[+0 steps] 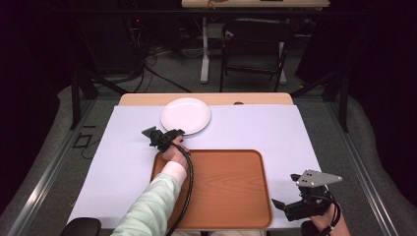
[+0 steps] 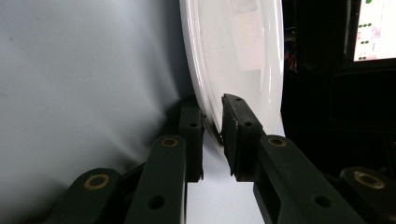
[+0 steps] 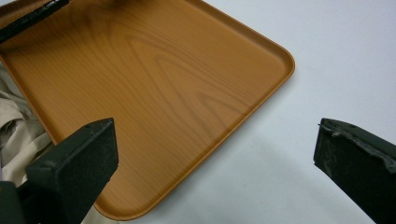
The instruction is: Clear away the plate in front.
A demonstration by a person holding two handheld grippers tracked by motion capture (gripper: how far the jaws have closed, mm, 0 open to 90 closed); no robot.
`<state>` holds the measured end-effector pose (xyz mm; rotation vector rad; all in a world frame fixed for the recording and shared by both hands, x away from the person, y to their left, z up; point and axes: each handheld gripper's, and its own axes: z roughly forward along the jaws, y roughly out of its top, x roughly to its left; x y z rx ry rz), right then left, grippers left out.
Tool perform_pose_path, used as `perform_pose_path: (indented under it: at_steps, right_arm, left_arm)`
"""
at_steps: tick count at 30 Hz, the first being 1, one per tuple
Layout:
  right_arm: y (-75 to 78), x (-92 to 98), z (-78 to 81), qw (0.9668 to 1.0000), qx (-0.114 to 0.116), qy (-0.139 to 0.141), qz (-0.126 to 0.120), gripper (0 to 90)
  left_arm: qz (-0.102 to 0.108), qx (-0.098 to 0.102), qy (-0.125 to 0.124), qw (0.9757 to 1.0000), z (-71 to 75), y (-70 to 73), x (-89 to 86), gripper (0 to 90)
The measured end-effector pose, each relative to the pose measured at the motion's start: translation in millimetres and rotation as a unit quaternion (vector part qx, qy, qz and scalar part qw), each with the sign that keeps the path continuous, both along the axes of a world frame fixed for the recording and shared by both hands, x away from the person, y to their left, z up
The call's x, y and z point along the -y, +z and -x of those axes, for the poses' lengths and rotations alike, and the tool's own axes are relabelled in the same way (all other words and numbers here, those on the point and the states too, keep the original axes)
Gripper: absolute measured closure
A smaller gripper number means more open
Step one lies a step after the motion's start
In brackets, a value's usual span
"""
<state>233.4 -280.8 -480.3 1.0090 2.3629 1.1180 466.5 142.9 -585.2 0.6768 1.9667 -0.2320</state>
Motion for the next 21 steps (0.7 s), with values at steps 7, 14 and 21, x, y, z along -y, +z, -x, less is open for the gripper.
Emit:
perform_pose_path:
  at_steps: [7, 14, 21]
  right_arm:
    - [-0.2, 0.1, -0.4, 1.0, -0.001, 0.0, 0.001, 0.0]
    - [-0.2, 0.1, -0.6, 1.0, -0.002, 0.001, 0.001, 0.0]
    - [-0.4, 0.0, -0.7, 1.0, -0.004, 0.0, 0.001, 0.0]
  left_arm:
    - [0.024, 0.018, 0.001, 0.9995, 3.4, -5.5, -2.5, 81.4]
    - [0.007, 0.038, -0.008, 0.9992, 3.0, 0.4, -2.7, 85.7]
    - [-0.043, 0.07, -0.036, 0.9959, 1.2, 9.6, -2.7, 86.4]
